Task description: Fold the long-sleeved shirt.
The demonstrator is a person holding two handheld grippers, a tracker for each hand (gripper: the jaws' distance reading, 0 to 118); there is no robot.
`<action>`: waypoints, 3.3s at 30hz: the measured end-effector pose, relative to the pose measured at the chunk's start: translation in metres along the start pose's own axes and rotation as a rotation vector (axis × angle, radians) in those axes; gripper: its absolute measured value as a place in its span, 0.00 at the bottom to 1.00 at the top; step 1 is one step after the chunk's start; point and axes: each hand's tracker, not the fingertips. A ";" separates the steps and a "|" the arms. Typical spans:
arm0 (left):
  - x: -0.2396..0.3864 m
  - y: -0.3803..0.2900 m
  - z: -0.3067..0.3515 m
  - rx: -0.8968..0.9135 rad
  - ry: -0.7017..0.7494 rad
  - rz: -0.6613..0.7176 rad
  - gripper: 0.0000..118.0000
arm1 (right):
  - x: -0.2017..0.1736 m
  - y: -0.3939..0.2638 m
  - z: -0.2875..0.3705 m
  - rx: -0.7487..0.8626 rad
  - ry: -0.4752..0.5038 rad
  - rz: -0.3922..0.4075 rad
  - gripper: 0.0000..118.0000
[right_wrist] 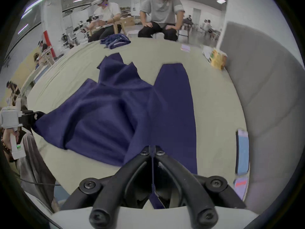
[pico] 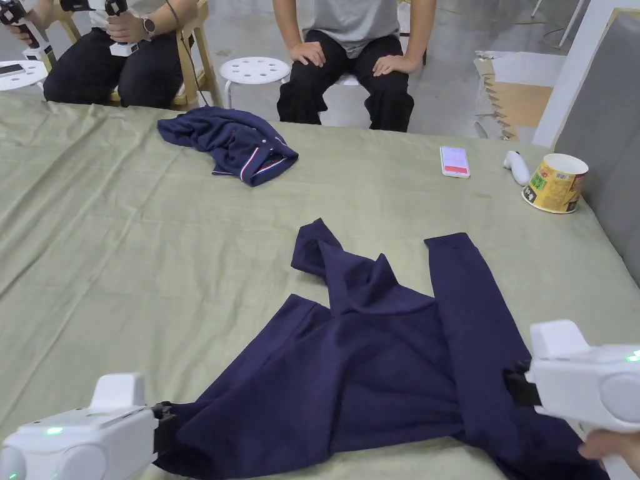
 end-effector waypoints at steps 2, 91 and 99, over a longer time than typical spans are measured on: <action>0.001 0.002 0.011 0.018 -0.015 -0.002 0.11 | -0.002 0.042 -0.013 0.031 0.032 0.060 0.00; 0.144 0.604 0.194 0.714 -0.210 -0.004 0.11 | 0.119 0.468 0.237 0.724 -0.360 -0.106 0.00; 0.127 0.539 0.063 0.532 -0.180 0.012 0.11 | 0.128 0.406 0.106 0.566 -0.268 -0.137 0.00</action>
